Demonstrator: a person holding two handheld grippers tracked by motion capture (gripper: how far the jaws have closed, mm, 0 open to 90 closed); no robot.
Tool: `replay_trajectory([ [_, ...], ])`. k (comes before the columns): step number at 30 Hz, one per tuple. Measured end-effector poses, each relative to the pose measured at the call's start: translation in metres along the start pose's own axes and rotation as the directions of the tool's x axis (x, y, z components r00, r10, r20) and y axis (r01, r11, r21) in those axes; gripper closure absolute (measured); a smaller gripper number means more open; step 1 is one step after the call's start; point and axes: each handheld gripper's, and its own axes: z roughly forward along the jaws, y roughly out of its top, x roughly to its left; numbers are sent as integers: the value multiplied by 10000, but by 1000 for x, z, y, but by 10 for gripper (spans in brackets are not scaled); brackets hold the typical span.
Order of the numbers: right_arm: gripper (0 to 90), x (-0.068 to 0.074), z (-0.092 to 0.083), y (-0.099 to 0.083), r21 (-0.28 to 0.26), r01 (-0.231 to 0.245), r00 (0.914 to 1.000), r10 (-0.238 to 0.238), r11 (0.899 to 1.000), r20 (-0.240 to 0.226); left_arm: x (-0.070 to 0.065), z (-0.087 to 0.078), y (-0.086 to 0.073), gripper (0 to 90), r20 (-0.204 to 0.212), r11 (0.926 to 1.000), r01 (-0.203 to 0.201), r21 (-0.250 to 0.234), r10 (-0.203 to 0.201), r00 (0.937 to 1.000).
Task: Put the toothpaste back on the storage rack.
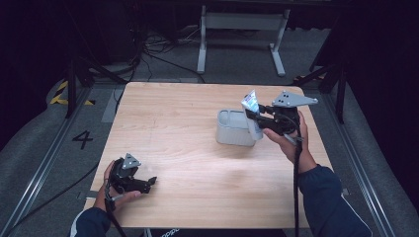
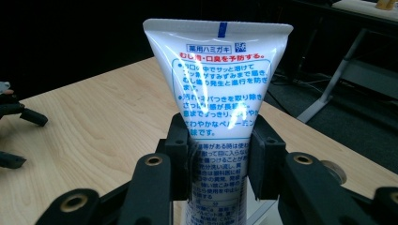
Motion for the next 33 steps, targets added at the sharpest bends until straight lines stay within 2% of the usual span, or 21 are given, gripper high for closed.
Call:
replay_trajectory([
  [6,663,-4,7,2,-101,-146,9999,147,9998,89,0,0,0,5,3,10000,0,-4,0,10000],
  [21,667,-9,21,8,-410,-118,9989,136,9991,442,0,0,0,5,3,10000,-3,3,3,10000],
  [33,668,-12,37,9,-645,-378,9970,419,9972,645,0,0,0,5,-2,10000,-8,-2,8,10000],
])
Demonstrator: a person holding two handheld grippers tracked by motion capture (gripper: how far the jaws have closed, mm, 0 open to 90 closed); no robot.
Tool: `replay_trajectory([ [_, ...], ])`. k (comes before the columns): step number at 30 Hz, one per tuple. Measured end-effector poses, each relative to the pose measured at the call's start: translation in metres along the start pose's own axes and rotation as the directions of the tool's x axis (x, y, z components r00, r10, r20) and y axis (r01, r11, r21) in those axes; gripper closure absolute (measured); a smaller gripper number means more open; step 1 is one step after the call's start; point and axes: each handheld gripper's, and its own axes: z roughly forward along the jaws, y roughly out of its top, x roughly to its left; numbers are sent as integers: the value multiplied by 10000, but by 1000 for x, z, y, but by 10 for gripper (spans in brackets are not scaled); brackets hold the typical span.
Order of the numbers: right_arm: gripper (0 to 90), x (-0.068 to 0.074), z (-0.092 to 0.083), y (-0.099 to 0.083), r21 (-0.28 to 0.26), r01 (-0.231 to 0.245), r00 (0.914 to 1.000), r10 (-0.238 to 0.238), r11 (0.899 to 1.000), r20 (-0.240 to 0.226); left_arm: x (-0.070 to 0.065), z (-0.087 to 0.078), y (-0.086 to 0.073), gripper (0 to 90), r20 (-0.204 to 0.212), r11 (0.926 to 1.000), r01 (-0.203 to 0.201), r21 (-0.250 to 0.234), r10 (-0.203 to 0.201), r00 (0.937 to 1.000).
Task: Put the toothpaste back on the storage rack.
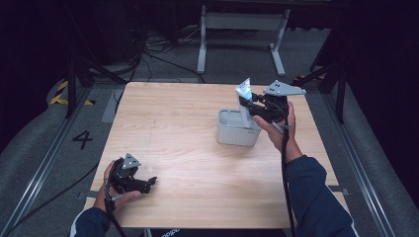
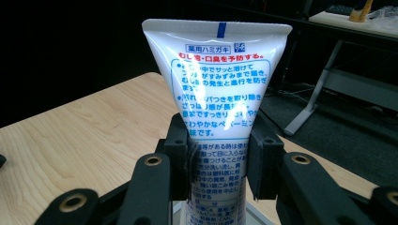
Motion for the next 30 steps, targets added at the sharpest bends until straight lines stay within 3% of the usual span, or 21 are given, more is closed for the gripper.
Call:
replay_trajectory([
  [16,667,-1,24,-12,143,-157,9998,156,9998,84,0,0,0,5,11,10000,16,0,-16,10000],
  [30,666,-10,31,-23,196,-258,9993,253,9995,267,0,0,0,5,3,10000,-13,13,13,10000],
])
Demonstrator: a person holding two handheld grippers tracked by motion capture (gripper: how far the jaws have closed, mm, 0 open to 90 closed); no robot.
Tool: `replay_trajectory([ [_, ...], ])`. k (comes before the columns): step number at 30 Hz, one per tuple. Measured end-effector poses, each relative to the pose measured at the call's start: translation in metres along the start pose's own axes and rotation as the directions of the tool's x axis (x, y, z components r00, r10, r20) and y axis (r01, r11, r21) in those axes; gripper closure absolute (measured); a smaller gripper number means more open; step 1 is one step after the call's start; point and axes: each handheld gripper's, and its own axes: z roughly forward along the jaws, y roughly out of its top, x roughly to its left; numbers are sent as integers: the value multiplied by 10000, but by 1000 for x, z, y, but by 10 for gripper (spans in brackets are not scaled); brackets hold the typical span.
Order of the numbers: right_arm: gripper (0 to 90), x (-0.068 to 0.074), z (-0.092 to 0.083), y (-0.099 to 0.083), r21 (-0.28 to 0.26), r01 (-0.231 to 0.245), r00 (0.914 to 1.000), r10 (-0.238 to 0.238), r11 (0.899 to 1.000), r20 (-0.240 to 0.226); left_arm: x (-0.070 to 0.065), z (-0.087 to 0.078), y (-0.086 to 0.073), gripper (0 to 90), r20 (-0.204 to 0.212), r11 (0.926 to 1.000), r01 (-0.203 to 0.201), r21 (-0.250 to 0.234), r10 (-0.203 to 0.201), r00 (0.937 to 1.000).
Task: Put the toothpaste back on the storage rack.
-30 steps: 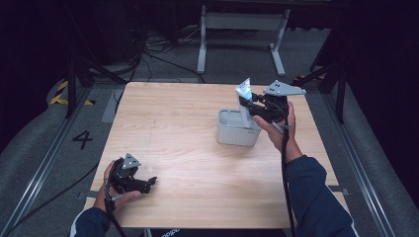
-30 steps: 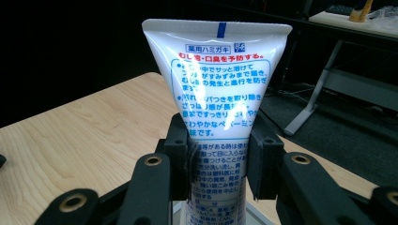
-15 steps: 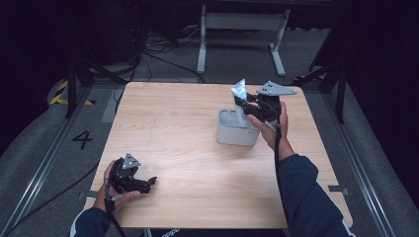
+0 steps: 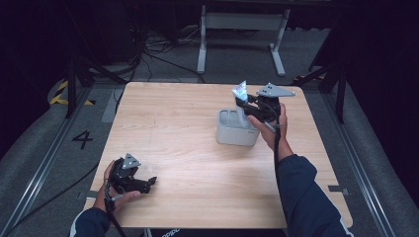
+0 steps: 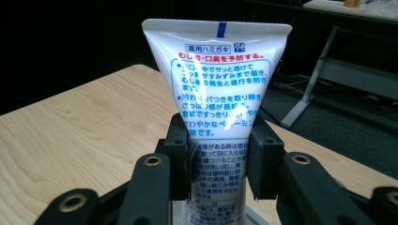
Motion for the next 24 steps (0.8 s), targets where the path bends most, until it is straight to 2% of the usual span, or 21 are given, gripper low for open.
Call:
replay_trajectory([
  [7,664,-1,4,-10,159,14,9999,-13,9999,-108,0,0,0,5,22,10000,-3,9,3,10000],
  [20,659,-4,0,-26,341,108,9996,-99,9994,-266,0,0,0,5,0,10000,17,-13,-17,10000],
  [24,658,-3,0,-32,536,271,9991,-253,9982,-345,0,0,0,6,30,10000,22,16,-22,10000],
])
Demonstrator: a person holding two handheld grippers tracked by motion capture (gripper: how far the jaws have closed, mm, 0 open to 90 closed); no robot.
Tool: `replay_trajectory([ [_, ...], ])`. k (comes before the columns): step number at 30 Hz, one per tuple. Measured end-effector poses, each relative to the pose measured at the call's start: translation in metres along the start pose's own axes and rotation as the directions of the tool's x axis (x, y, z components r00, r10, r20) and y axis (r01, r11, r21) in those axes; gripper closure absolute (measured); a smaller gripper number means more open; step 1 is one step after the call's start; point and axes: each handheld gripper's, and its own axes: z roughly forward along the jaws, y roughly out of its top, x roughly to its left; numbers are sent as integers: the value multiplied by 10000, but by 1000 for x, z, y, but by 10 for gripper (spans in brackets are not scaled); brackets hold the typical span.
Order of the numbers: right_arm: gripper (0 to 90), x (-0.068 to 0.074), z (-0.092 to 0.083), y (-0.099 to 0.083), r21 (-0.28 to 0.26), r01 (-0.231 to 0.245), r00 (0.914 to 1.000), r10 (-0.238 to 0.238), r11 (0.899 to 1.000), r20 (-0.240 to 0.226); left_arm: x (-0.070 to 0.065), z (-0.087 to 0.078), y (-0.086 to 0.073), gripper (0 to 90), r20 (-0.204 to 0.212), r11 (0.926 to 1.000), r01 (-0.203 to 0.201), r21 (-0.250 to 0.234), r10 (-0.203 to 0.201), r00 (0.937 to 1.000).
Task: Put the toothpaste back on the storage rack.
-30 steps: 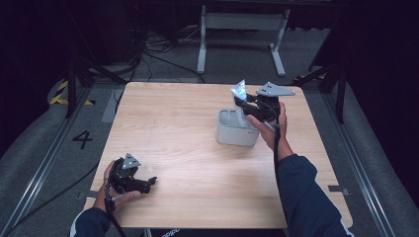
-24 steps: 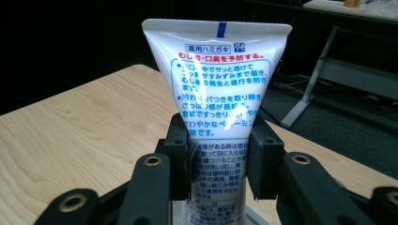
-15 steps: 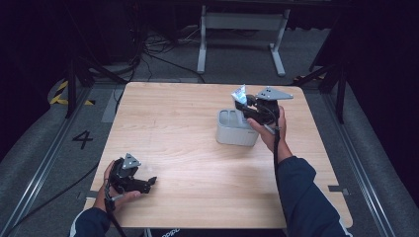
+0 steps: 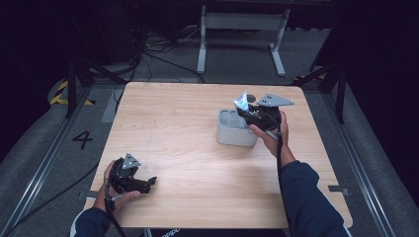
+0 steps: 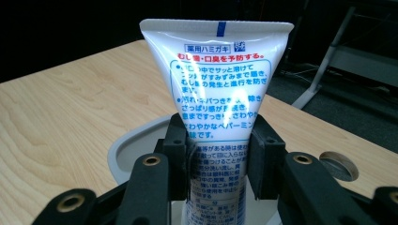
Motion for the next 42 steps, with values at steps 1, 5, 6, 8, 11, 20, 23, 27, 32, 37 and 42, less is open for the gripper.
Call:
replay_trajectory([
  [1,657,0,0,-1,19,56,10000,-56,10000,4,0,0,0,6,25,10000,-7,17,7,10000],
  [5,656,1,-1,-6,114,100,9999,-99,9999,-90,0,0,0,6,29,10000,-4,20,3,10000],
  [6,656,1,-1,-6,114,100,9999,-99,9999,-90,0,0,0,6,3,10000,-43,0,43,10000],
  [8,655,2,-1,-7,197,138,9999,-137,9997,-34,0,0,0,8,7,10000,-53,3,53,10000],
  [11,654,3,-1,-8,261,205,9998,-204,9994,-46,0,-1,0,10,30,10000,-51,53,51,10000],
  [20,651,1,-1,-13,780,324,9995,-322,9964,-28,1,-1,-1,11,7,9999,-114,3,114,9999],
  [23,649,0,-1,-16,889,312,9995,-309,9956,-51,1,-1,-1,11,4,9999,-111,3,111,9999],
  [27,647,0,-3,-16,889,269,9996,-265,9957,-47,1,-1,-1,11,6,9999,-111,1,111,9999],
  [32,643,1,-5,-15,1043,448,9990,-439,9935,-103,1,-1,-1,11,18,9999,-126,23,126,9999],
  [37,639,4,-8,-13,1325,741,9972,-730,9884,-134,0,-1,-1,11,49,10000,-80,34,80,10000],
  [42,635,6,-13,-10,1720,1022,9947,-993,9798,-257,1,-1,-1,11,15,9999,-117,22,117,9999],
])
